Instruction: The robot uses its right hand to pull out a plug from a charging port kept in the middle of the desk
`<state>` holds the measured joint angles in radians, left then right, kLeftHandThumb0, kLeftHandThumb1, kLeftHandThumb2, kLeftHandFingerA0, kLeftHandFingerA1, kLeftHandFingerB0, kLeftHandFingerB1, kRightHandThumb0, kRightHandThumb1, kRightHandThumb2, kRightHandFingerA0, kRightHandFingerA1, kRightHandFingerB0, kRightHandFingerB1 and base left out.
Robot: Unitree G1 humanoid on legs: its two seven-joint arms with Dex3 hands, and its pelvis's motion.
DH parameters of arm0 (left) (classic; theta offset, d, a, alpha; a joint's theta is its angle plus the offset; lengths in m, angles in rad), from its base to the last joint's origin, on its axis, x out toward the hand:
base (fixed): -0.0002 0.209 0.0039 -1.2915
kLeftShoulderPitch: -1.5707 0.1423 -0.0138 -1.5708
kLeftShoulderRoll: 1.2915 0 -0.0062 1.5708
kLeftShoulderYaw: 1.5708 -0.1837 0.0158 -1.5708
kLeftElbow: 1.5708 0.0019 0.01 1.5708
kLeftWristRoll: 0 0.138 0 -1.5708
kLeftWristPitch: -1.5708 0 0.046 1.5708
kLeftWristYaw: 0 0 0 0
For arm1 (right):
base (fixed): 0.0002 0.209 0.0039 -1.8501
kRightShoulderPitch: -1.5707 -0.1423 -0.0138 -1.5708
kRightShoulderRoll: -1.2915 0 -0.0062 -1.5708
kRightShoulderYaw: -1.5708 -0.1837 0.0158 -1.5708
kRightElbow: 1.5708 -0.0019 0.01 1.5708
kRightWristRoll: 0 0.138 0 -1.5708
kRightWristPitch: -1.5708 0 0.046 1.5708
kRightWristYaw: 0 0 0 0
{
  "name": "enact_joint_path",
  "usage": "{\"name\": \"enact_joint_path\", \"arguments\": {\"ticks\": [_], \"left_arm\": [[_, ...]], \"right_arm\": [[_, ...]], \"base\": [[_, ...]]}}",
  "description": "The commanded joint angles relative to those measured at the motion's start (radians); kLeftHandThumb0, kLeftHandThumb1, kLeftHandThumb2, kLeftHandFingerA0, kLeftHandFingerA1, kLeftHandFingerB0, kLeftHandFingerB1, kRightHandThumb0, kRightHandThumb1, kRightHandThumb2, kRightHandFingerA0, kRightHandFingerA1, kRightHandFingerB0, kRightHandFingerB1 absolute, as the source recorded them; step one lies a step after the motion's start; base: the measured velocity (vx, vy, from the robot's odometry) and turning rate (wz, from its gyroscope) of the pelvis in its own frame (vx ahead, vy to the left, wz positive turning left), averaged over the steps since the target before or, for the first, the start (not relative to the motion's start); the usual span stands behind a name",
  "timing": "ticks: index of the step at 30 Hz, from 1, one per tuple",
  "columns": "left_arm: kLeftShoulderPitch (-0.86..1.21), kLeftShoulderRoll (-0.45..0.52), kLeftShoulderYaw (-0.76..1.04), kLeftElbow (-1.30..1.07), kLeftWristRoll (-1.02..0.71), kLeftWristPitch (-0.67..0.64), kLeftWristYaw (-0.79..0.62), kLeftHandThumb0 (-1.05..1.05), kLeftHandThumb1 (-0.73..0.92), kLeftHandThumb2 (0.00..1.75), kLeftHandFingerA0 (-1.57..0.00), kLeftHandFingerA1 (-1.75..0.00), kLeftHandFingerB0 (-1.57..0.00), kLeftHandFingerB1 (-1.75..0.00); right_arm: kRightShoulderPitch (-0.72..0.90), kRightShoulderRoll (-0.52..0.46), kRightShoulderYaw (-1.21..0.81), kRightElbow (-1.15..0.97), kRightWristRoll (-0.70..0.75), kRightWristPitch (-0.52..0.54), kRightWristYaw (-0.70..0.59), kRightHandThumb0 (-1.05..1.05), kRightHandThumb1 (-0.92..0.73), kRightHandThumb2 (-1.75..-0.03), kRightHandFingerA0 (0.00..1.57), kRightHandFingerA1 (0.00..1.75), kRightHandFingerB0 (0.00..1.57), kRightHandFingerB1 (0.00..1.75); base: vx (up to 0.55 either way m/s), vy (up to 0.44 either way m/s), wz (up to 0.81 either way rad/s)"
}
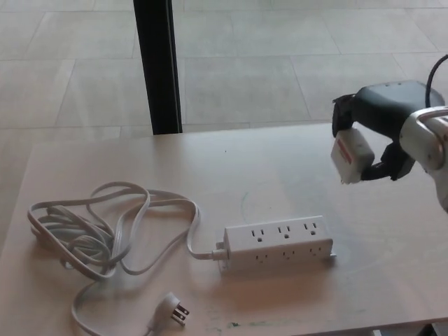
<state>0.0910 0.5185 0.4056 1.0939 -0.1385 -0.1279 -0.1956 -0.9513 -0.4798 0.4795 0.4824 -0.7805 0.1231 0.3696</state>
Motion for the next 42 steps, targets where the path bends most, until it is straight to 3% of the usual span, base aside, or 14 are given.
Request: {"name": "enact_joint_path", "arguments": {"ticks": [1,5,8,9,12,15,18,26,27,33,35,38,39,42], "left_arm": [[-0.002,0.025,0.006,0.02,-0.009,-0.006,0.005,-0.77,0.92,0.7,-0.69,-0.5,-0.5,-0.41],[-0.002,0.025,0.006,0.034,-0.008,-0.02,0.001,-0.76,0.92,0.69,-0.69,-0.52,-0.5,-0.42],[0.003,0.026,0.01,0.034,-0.013,-0.023,-0.008,-0.76,0.92,0.7,-0.7,-0.51,-0.49,-0.4],[0.003,0.026,0.01,0.035,-0.012,-0.022,-0.007,-0.76,0.92,0.69,-0.7,-0.52,-0.5,-0.41],[0.002,0.027,0.007,0.039,-0.008,-0.026,-0.006,-0.77,0.92,0.7,-0.68,-0.52,-0.49,-0.42],[0.002,0.028,0.002,0.037,-0.003,-0.022,0.002,-0.76,0.92,0.7,-0.69,-0.51,-0.48,-0.4],[0.001,0.022,0.004,0.036,-0.006,-0.033,0.0,-0.77,0.92,0.71,-0.69,-0.52,-0.48,-0.41],[-0.02,0.022,0.005,0.049,-0.007,-0.029,0.003,-0.77,0.92,0.7,-0.71,-0.52,-0.49,-0.39],[-0.024,0.019,0.006,0.051,-0.009,-0.028,0.005,-0.78,0.92,0.69,-0.71,-0.51,-0.51,-0.41],[-0.007,0.028,0.0,0.016,-0.004,-0.024,0.001,-0.76,0.92,0.73,-0.69,-0.52,-0.46,-0.4],[-0.005,0.026,0.002,0.005,-0.008,-0.013,0.0,-0.75,0.92,0.71,-0.68,-0.51,-0.48,-0.4],[-0.001,0.024,0.01,0.016,-0.014,-0.029,-0.005,-0.76,0.92,0.72,-0.68,-0.52,-0.47,-0.41],[0.005,0.023,0.01,0.009,-0.014,-0.027,-0.003,-0.76,0.92,0.71,-0.7,-0.55,-0.48,-0.42],[-0.002,0.023,0.009,0.027,-0.011,-0.024,0.004,-0.77,0.92,0.71,-0.68,-0.51,-0.49,-0.4]], "right_arm": [[-0.037,-0.068,-0.054,0.03,0.013,-0.029,-0.008,-0.33,-0.52,-1.06,0.89,1.75,0.83,0.96],[-0.067,-0.122,-0.078,0.08,0.017,-0.051,0.0,-0.32,-0.51,-1.01,0.9,1.73,0.77,0.61],[-0.048,-0.142,-0.088,0.089,0.013,-0.056,-0.018,-0.32,-0.51,-1.04,0.9,1.75,0.87,0.98],[-0.028,-0.148,-0.085,0.088,0.006,-0.043,-0.015,-0.31,-0.54,-0.94,0.88,1.75,0.8,1.42],[0.032,-0.158,-0.079,0.068,0.005,-0.04,-0.004,-0.35,-0.57,-0.88,0.88,1.67,0.85,0.79],[0.096,-0.158,-0.071,0.062,0.008,-0.064,-0.026,-0.36,-0.61,-0.75,0.87,1.65,0.86,0.87],[0.171,-0.133,-0.071,0.04,0.015,-0.041,-0.028,-0.37,-0.61,-0.8,0.88,1.6,0.72,0.53],[0.282,-0.039,-0.017,-0.017,-0.018,-0.017,-0.05,-0.34,-0.61,-0.82,0.87,1.73,0.78,0.77],[0.285,-0.026,-0.008,-0.023,-0.024,-0.012,-0.053,-0.31,-0.62,-0.83,0.88,1.75,0.76,1.09],[0.247,-0.004,0.032,-0.026,-0.059,0.058,0.05,-0.35,-0.53,-0.74,0.88,1.62,0.89,0.77],[0.232,-0.019,0.055,-0.027,-0.081,0.075,0.091,-0.25,-0.47,-0.73,0.94,1.74,0.8,1.13],[0.186,-0.041,0.106,-0.008,-0.121,0.108,0.217,-0.53,-0.53,-0.56,0.68,1.23,0.42,0.59],[0.17,-0.042,0.12,0.0,-0.136,0.13,0.251,-0.52,-0.37,-0.87,0.82,1.08,0.05,0.49],[0.138,-0.055,0.141,0.016,-0.155,0.152,0.313,-0.86,-0.55,-0.6,0.74,1.48,0.0,0.26]], "base": [[0.0,0.0,0.0],[0.0,0.0,0.0],[0.0,0.0,0.0],[0.0,0.0,0.0],[0.0,0.0,0.0],[0.0,0.0,0.0],[0.0,0.0,0.0],[0.0,0.0,0.0],[0.0,0.0,0.0],[0.0,0.0,0.0],[0.0,0.0,0.0],[0.0,0.0,0.0],[0.0,0.0,0.0],[0.0,0.0,0.0]]}}
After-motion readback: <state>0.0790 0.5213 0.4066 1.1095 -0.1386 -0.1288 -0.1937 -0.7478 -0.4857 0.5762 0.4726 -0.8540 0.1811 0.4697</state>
